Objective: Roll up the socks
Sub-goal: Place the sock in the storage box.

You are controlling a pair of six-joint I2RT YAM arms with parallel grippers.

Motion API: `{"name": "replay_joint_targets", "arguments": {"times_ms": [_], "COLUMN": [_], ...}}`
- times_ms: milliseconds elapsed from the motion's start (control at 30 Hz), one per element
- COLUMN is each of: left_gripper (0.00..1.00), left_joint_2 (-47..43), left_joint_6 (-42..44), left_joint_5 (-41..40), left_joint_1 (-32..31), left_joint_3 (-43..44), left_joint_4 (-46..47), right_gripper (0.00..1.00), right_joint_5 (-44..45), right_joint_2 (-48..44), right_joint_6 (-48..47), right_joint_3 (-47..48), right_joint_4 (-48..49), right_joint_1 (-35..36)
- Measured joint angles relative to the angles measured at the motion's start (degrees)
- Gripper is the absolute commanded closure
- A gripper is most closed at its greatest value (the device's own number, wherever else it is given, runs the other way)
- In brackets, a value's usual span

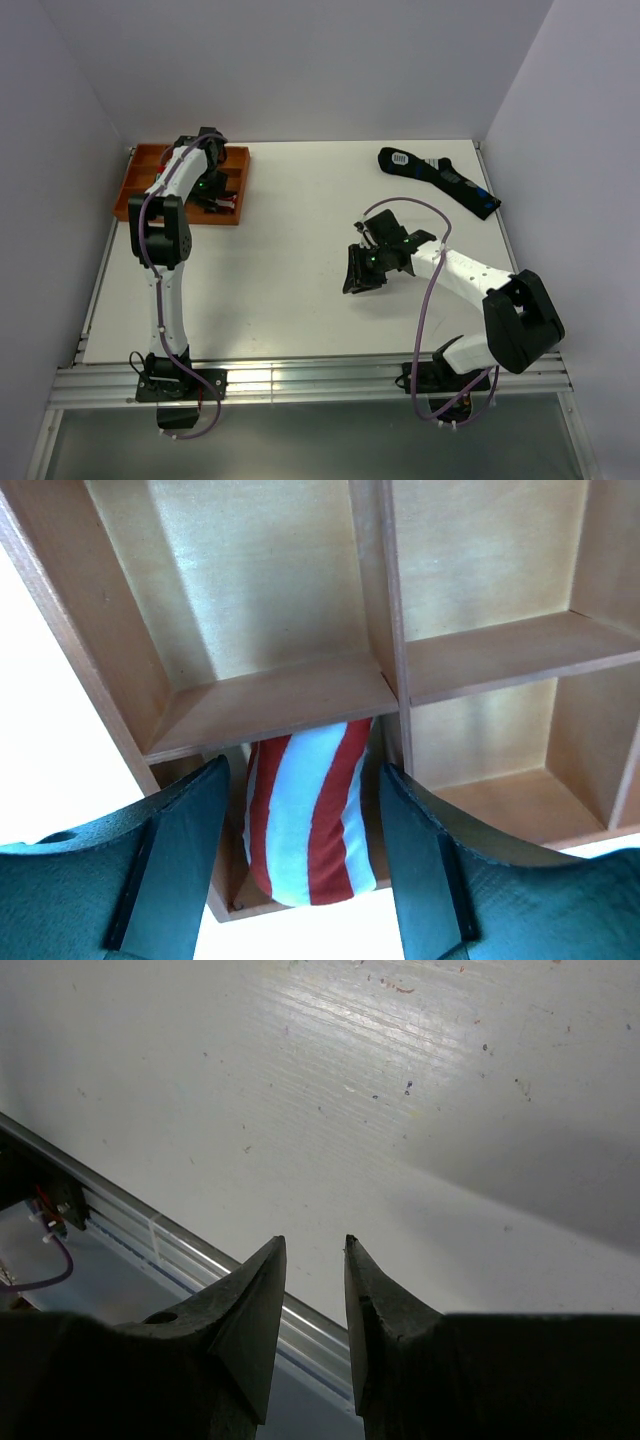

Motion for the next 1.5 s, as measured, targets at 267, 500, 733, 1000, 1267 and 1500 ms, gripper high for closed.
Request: {"name": "replay_joint_targets", "arguments": {"times_ms": [267, 500, 733, 1000, 1267, 1500], "left_gripper": [0.32, 0.31, 0.29, 0.24, 0.22, 0.15], "left_joint_2": [0.0, 0.0, -0.2, -4.1, -10.1, -25.4], "left_joint_6": [0.4, 0.9, 1.9, 3.2, 4.0, 13.1], "left_joint_5": [0.0, 0.0, 0.1, 0.7, 0.7, 1.5], "left_joint_1": [0.0, 0.0, 0.0, 0.0, -0.3, -3.3], "left_joint_3": [0.9, 0.9, 0.9, 0.3, -2.0, -10.1], "left_joint_4": [-0.4, -0.4, -0.4, 0.5, 0.6, 4.3], "right_gripper": [0.63, 0.63, 0.62, 0.62, 0.62, 0.6], "right_joint_5": [-0.1, -0.1, -0.1, 0.0, 0.3, 2.7], "right_joint_2": [0.0, 0.0, 0.0, 0.0, -0.3, -2.4], "right_joint_6": [0.0, 0.0, 0.0, 0.0, 0.0, -0.2], "right_joint_3": [0.0, 0.0, 0.0, 0.0, 0.3, 5.0], "right_joint_4": [0.0, 0.0, 0.1, 0.1, -0.1, -1.6], "right_joint_1": [0.0, 0.0, 0.0, 0.0, 0.0, 0.0]}}
